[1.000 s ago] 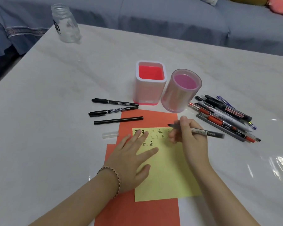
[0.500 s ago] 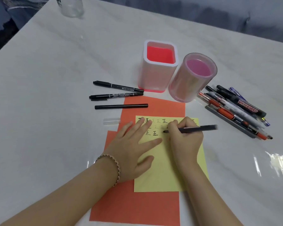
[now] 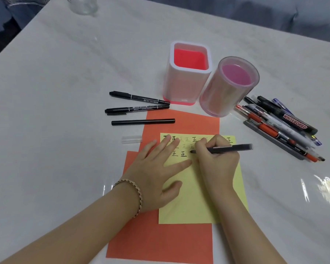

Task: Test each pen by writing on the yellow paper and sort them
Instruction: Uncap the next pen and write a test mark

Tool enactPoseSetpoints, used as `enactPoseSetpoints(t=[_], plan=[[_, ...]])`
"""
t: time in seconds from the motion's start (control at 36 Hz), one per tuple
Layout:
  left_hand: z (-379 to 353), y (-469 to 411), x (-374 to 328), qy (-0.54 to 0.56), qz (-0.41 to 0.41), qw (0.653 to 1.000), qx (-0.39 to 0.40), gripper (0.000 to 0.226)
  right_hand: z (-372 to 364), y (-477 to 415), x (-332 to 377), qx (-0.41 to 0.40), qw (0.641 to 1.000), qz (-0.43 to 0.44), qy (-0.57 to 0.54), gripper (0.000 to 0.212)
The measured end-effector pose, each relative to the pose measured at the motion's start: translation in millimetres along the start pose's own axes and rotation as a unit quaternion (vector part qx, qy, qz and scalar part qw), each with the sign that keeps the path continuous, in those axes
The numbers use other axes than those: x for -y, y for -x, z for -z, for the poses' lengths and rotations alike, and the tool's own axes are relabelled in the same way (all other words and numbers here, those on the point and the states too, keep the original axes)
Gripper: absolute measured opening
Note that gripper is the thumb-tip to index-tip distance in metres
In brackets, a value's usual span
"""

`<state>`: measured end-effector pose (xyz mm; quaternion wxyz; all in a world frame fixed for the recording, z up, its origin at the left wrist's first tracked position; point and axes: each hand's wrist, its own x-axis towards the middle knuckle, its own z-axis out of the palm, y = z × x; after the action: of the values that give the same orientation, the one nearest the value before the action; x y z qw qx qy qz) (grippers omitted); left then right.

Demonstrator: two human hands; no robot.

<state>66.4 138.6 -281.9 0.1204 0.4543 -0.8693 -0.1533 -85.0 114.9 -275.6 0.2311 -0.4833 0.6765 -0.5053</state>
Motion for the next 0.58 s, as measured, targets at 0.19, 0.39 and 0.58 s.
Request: enactPoseSetpoints(t=[0.19,0.39,0.58], plan=[[-0.2,0.1,-0.6,0.002,0.003,1.0,-0.001,0.047,0.6,1.1,-0.7,-0.019,1.0,-0.006,0.006,0.028],[-0.7,0.1,-0.6,0.004,0.004,1.0,0.001,0.046,1.4,0.2,-1.0,-0.017,1.0,-0.013,-0.001,0.03],[-0.5,0.3,-0.2,0.004,0.005,1.0,0.006,0.047,2.0,0.9,-1.3,-0.003,1.0,-0.026,-0.001,0.027]])
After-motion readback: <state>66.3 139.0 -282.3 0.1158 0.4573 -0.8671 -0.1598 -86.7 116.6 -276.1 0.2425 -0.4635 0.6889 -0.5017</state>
